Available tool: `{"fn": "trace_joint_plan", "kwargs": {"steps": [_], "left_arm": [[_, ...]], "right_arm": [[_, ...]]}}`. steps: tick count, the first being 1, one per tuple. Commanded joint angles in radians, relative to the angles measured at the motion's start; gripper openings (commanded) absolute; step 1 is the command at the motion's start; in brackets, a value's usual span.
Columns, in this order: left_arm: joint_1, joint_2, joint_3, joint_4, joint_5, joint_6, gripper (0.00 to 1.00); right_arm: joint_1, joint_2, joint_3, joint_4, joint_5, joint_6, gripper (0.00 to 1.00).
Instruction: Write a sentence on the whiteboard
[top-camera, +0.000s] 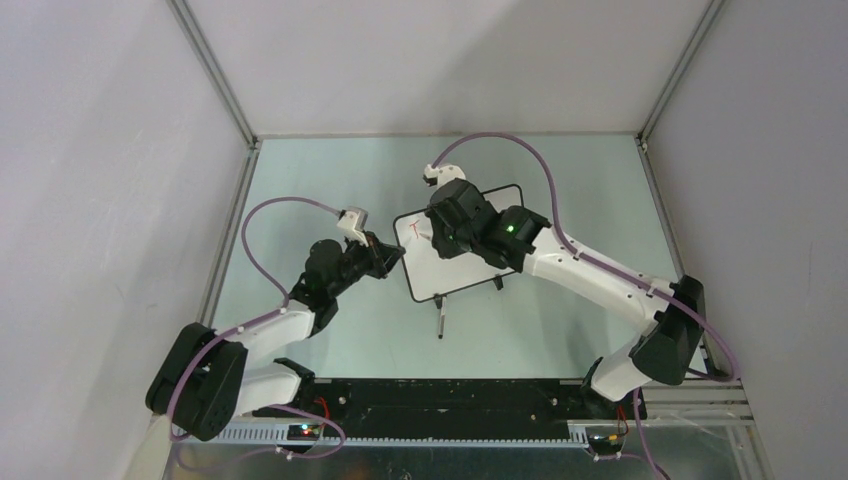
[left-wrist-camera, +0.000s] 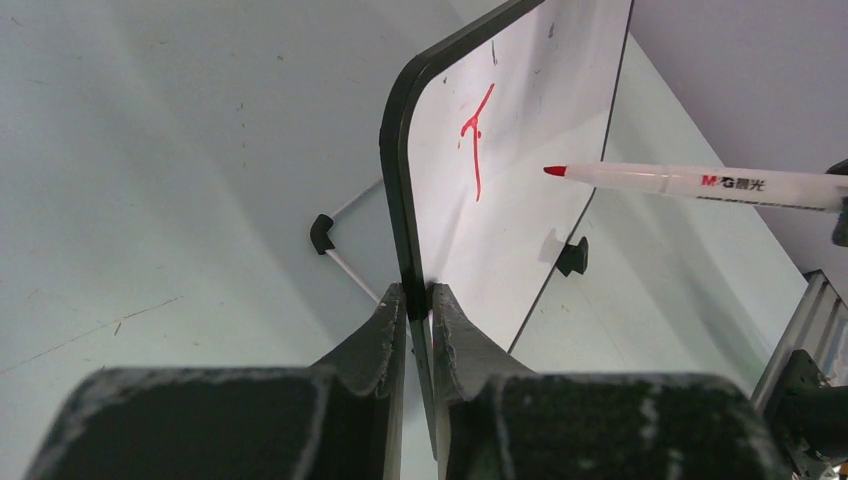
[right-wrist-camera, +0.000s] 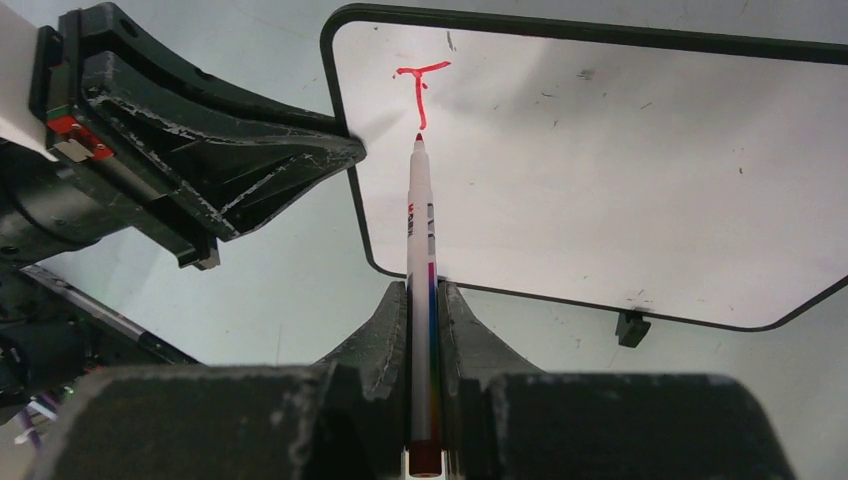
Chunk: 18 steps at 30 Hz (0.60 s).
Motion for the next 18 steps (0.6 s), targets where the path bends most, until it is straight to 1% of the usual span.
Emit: {"fn": "trace_joint_plan", "kwargs": {"steps": [1,10,18], "left_arm": [[-0.013,-0.011,0.046,-0.005,-0.02,0.035,0.14],[-0.012,0.0,0.054,-0.031,-0.036,0.05,0.13],[-0.012,-0.059,0.035,-0.068,-0.093,0.081,0.11]], "right_arm": [[0.007,-0.004,0.013,0.026,0.052,-0.021,0.0],[-0.001,-0.002,0.022,0.031,0.082,-0.036,0.0],[-0.008,0.008,0.025,0.033,0.077,-0.034,0.0]]}}
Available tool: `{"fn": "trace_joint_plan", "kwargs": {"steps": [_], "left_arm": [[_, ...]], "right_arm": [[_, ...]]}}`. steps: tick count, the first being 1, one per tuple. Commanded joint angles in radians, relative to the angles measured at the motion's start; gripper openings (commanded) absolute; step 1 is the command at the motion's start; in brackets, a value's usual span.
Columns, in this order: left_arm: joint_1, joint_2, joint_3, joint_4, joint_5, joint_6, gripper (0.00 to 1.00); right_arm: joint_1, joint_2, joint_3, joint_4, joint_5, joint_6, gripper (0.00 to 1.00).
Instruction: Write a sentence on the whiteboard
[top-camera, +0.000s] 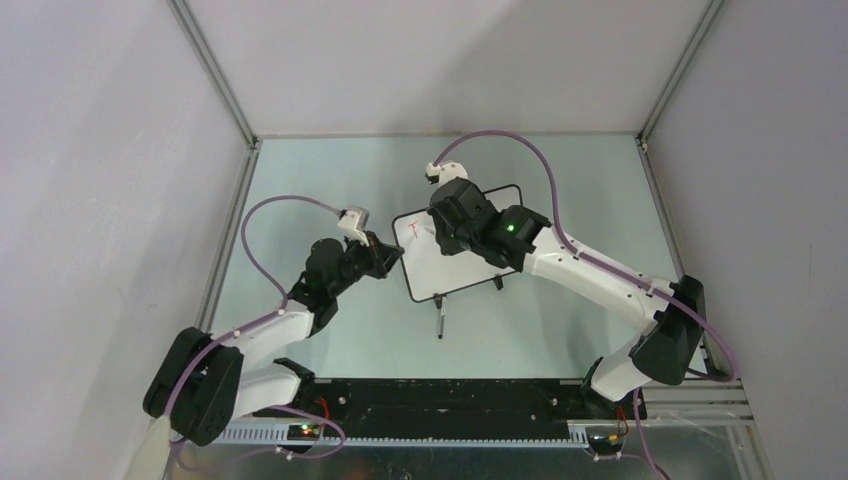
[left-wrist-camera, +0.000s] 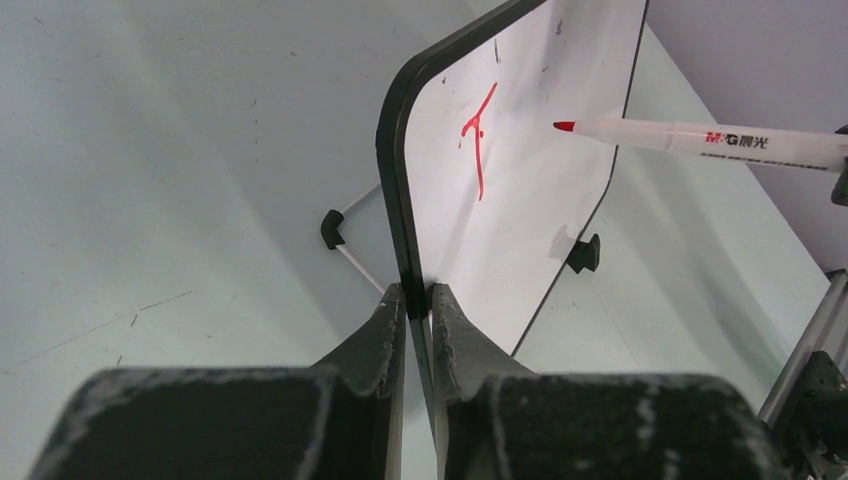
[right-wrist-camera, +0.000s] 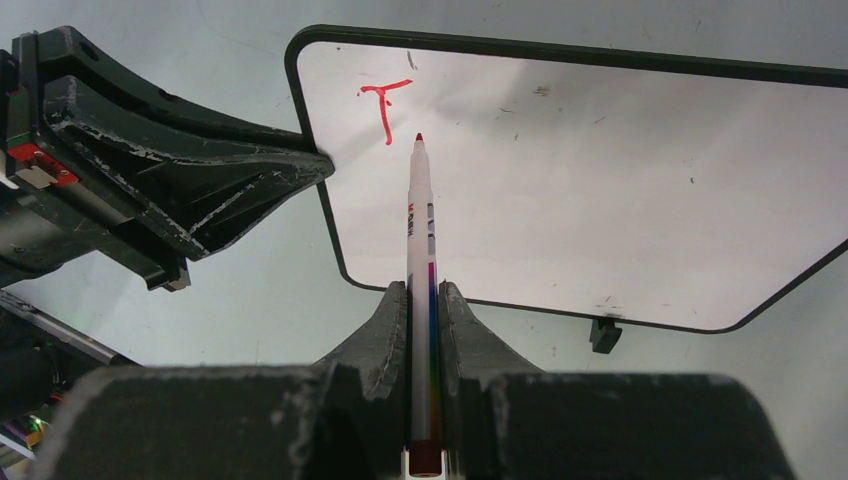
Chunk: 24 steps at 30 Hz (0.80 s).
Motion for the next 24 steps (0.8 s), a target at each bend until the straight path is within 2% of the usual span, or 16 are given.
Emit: {"fn": "trace_joint_plan", "kwargs": {"steps": [1,24], "left_arm": [[-0.005,-0.052,0.017,-0.02,-0.063,0.063,0.11],[-0.005,-0.007,0.04,-0.041,-0.069,0.055,0.1]], "right_arm": [[-0.005,-0.002,0.027,0.026,0.019,-0.009,0.0],[0.012,0.05,0.07,0.02,0.011,-0.012,0.0]]}}
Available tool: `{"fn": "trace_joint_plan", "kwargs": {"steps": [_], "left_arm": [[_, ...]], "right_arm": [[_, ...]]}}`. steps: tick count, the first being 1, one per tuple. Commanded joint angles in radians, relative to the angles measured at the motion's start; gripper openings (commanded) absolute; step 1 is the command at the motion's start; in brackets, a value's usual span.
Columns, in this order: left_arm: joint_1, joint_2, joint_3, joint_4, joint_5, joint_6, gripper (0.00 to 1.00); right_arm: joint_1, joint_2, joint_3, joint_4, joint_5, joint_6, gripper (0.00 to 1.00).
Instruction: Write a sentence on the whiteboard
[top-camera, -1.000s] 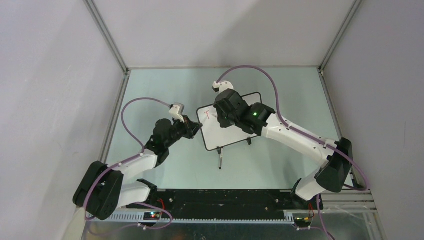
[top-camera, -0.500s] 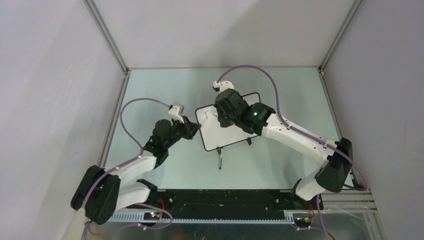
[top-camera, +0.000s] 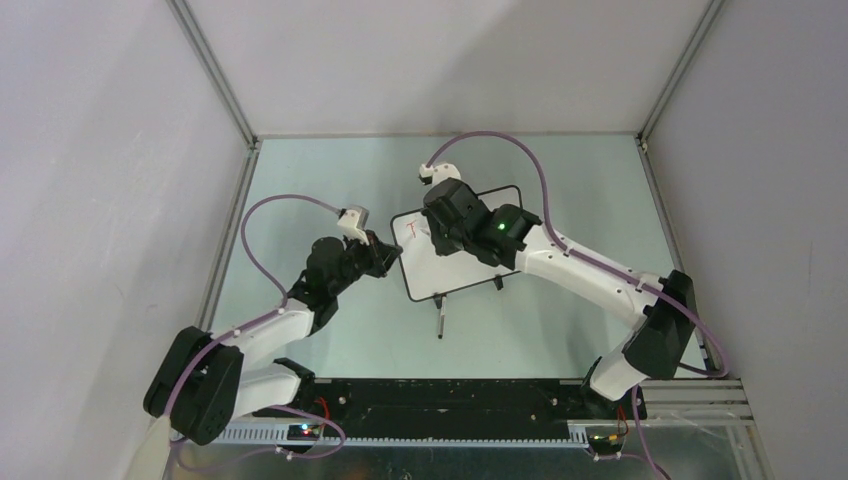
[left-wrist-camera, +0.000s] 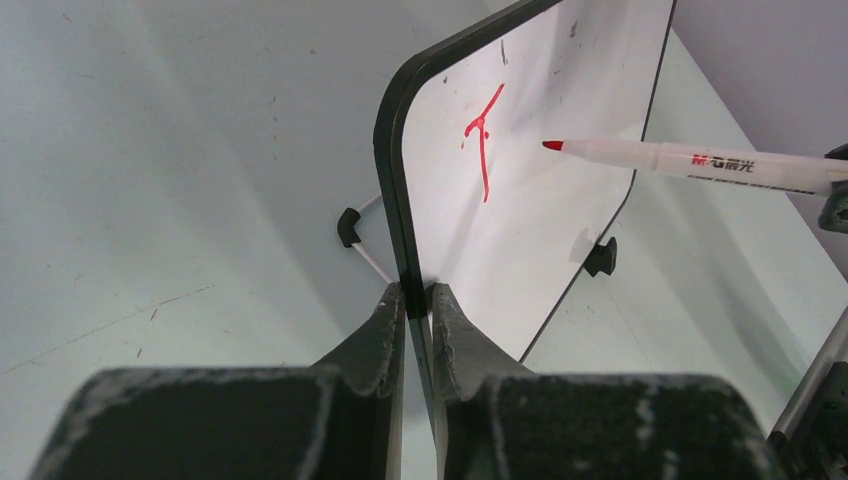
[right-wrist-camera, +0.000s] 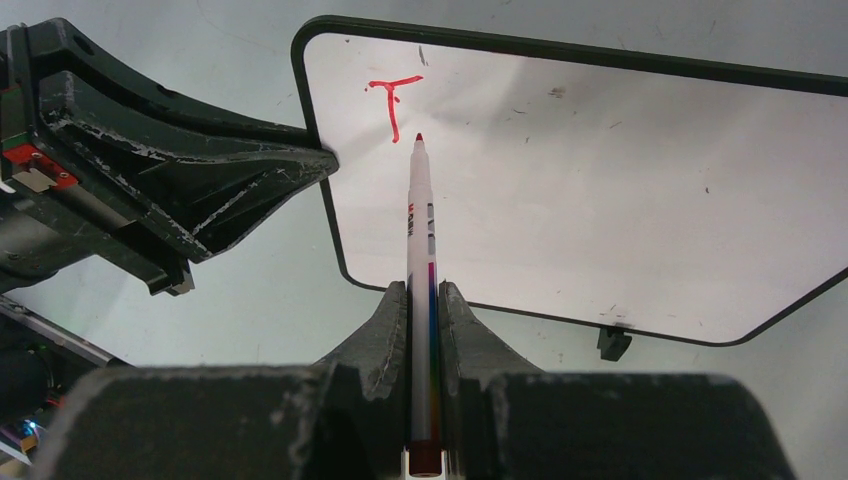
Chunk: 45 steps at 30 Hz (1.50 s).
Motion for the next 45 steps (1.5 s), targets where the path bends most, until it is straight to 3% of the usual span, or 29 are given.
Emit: {"fn": "trace_joint_plan", "kwargs": {"steps": [1,45], "left_arm": [[-0.003,-0.002,0.027,0.0,-0.036,0.04,0.1],[-0.007,-0.026,0.009,0.019,-0.037,0.043,0.1]], "right_arm": [[0.005,0.017,0.053,0.017,0.014,-0.011,0.0],[-0.009,0.064,0.067,0.013,0.076,-0.005,0.0]]}}
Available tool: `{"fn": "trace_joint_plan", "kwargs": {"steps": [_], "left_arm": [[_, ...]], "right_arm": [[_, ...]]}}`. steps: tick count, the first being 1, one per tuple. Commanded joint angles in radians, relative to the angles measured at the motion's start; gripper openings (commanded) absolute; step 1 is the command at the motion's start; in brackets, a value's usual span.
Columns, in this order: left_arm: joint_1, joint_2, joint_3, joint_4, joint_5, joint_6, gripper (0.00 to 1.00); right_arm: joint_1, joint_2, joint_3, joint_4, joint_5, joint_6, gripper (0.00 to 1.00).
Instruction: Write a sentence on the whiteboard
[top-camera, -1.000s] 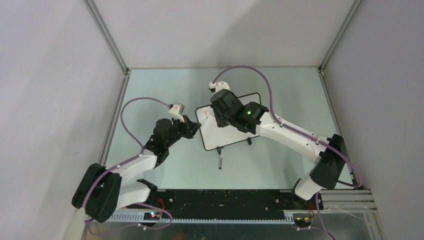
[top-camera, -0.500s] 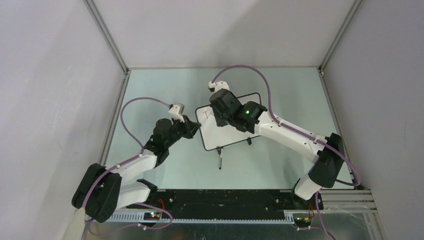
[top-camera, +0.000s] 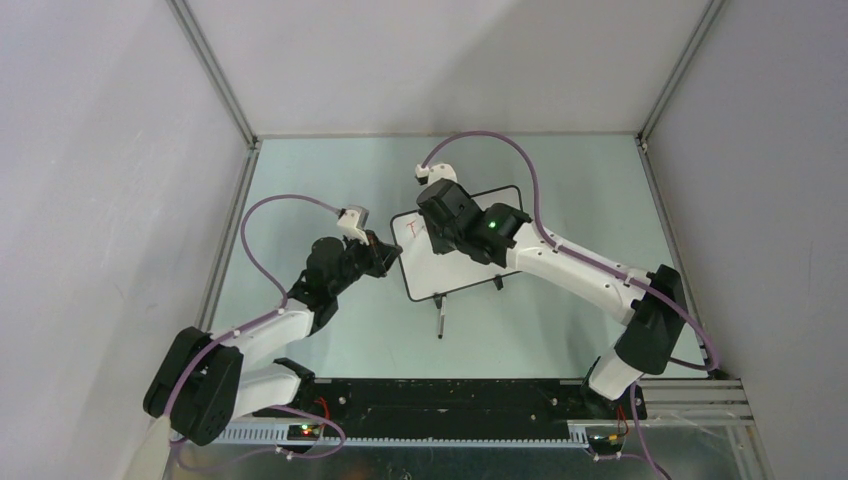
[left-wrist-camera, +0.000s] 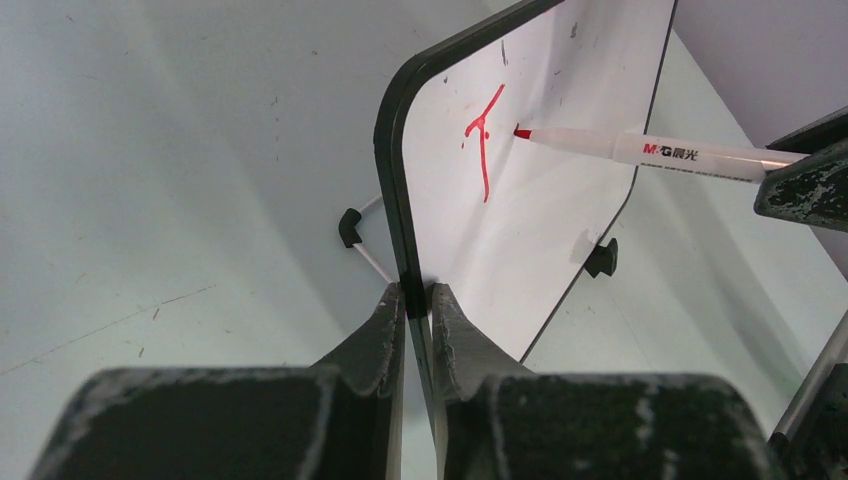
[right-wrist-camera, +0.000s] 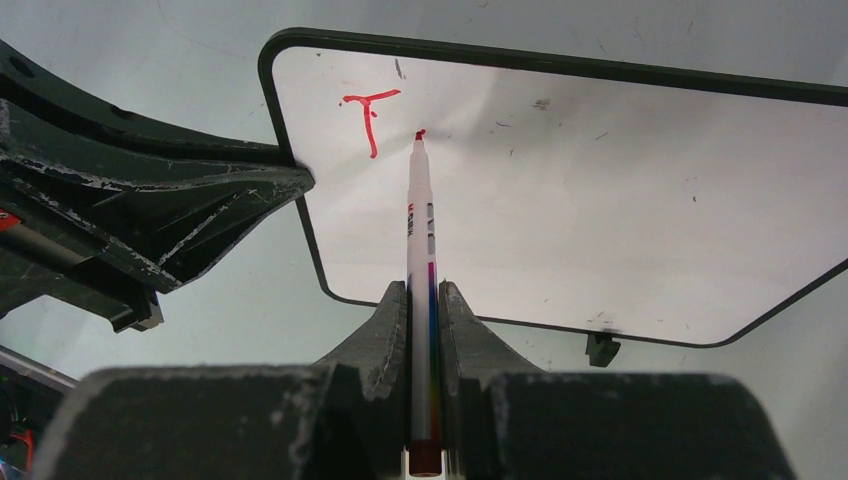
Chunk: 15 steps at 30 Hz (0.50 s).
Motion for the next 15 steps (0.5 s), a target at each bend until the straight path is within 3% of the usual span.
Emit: {"fn": "trace_joint_plan", "kwargs": {"steps": [1,15], "left_arm": [[-0.006,-0.023,0.009,0.02,-0.034,0.043,0.1],[-0.008,-0.027,0.006,0.024,-0.032,0.044,0.09]], "right_arm": [[-0.005,0.011,0.044,0.016,0.028,-0.005,0.0],[-0.003,0.013,0.041,0.024,-0.002,-0.014,0.0]]}}
